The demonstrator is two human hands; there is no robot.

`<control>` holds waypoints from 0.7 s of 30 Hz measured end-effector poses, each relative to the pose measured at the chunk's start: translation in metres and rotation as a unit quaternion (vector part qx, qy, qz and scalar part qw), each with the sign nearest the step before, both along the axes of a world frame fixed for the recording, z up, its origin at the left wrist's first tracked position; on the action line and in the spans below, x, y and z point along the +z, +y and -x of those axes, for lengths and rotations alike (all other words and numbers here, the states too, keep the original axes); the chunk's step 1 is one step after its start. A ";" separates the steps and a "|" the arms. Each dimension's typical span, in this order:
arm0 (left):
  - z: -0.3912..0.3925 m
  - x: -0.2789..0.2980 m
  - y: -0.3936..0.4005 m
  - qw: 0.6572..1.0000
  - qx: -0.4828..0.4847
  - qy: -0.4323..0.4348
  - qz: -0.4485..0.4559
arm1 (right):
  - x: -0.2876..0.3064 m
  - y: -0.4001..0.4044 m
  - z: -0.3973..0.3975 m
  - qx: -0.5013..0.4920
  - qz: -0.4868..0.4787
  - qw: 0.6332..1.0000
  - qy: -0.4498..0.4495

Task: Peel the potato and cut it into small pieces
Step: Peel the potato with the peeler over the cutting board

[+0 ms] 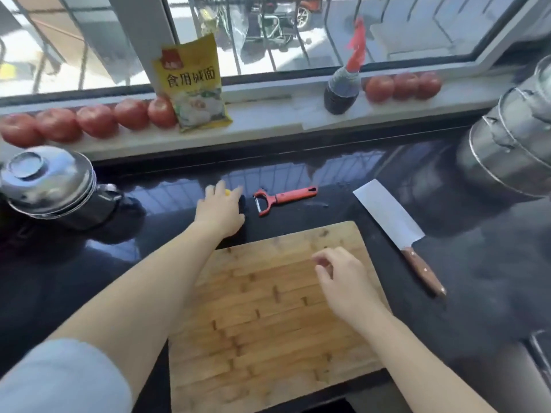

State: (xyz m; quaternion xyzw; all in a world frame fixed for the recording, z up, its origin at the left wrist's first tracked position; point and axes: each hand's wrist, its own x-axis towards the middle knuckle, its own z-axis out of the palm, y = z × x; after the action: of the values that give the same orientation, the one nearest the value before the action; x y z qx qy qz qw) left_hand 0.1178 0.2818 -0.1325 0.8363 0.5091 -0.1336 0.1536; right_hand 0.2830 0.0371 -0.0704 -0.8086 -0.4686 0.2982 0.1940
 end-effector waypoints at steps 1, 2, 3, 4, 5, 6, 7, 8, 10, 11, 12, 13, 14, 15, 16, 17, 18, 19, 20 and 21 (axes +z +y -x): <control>-0.001 -0.004 0.003 1.000 0.002 0.006 0.002 | 0.000 0.002 -0.004 0.007 0.004 1.000 0.001; 0.000 -0.007 0.004 1.000 0.010 0.001 -0.003 | 0.000 0.004 -0.007 0.014 0.010 1.000 0.001; 0.000 -0.007 0.004 1.000 0.016 -0.009 -0.012 | 0.000 0.006 -0.011 0.022 0.011 1.000 -0.001; 0.001 -0.003 0.001 0.999 0.021 -0.023 -0.020 | 0.000 0.007 -0.015 0.030 0.012 0.999 -0.004; 0.002 0.002 -0.005 0.998 0.029 -0.046 -0.025 | 0.000 0.007 -0.018 0.036 0.012 0.999 -0.006; 0.004 0.009 -0.015 0.996 0.038 -0.076 -0.024 | 0.001 0.007 -0.021 0.039 0.013 0.999 -0.005; 0.006 0.018 -0.030 0.993 0.048 -0.108 -0.016 | 0.002 0.006 -0.023 0.042 0.014 0.999 -0.001; 0.009 0.028 -0.049 0.989 0.055 -0.135 -0.001 | 0.003 0.004 -0.026 0.046 0.019 0.999 0.004; 0.019 0.042 -0.098 0.985 0.054 -0.159 0.031 | 0.002 -0.002 -0.030 0.058 0.035 0.998 0.017; 0.024 0.045 -0.125 0.985 0.047 -0.160 0.032 | 0.000 -0.006 -0.031 0.066 0.042 0.997 0.022; 0.027 0.045 -0.151 0.986 0.044 -0.157 0.027 | -0.003 -0.011 -0.032 0.072 0.048 0.996 0.027; 0.028 0.043 -0.176 0.987 0.046 -0.152 0.020 | -0.005 -0.015 -0.032 0.077 0.053 0.995 0.032; 0.028 0.038 -0.198 0.988 0.050 -0.145 0.017 | -0.008 -0.020 -0.032 0.081 0.057 0.994 0.036; 0.027 0.032 -0.217 0.990 0.049 -0.134 0.016 | -0.010 -0.024 -0.031 0.084 0.062 0.994 0.040; 0.025 0.024 -0.232 0.992 0.042 -0.119 0.015 | -0.013 -0.028 -0.030 0.086 0.066 0.993 0.042; 0.024 0.017 -0.244 0.994 0.029 -0.102 0.014 | -0.015 -0.031 -0.029 0.089 0.069 0.993 0.042; 0.023 0.010 -0.251 0.996 0.013 -0.084 0.010 | -0.018 -0.033 -0.029 0.096 0.070 0.992 0.039; 0.023 0.005 -0.256 0.998 0.000 -0.070 0.002 | -0.020 -0.035 -0.029 0.102 0.072 0.992 0.035; 0.022 0.002 -0.259 0.998 -0.005 -0.060 -0.007 | -0.022 -0.035 -0.030 0.109 0.073 0.991 0.030; 0.022 0.002 -0.260 0.998 -0.004 -0.055 -0.009 | -0.024 -0.034 -0.031 0.114 0.076 0.990 0.028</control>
State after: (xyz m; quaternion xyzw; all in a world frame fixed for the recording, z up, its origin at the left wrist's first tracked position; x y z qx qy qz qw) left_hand 0.0960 0.0215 -0.1308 0.8457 0.4979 -0.0836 0.1730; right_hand 0.3144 0.0032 -0.0941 -0.7535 -0.5280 0.3760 0.1096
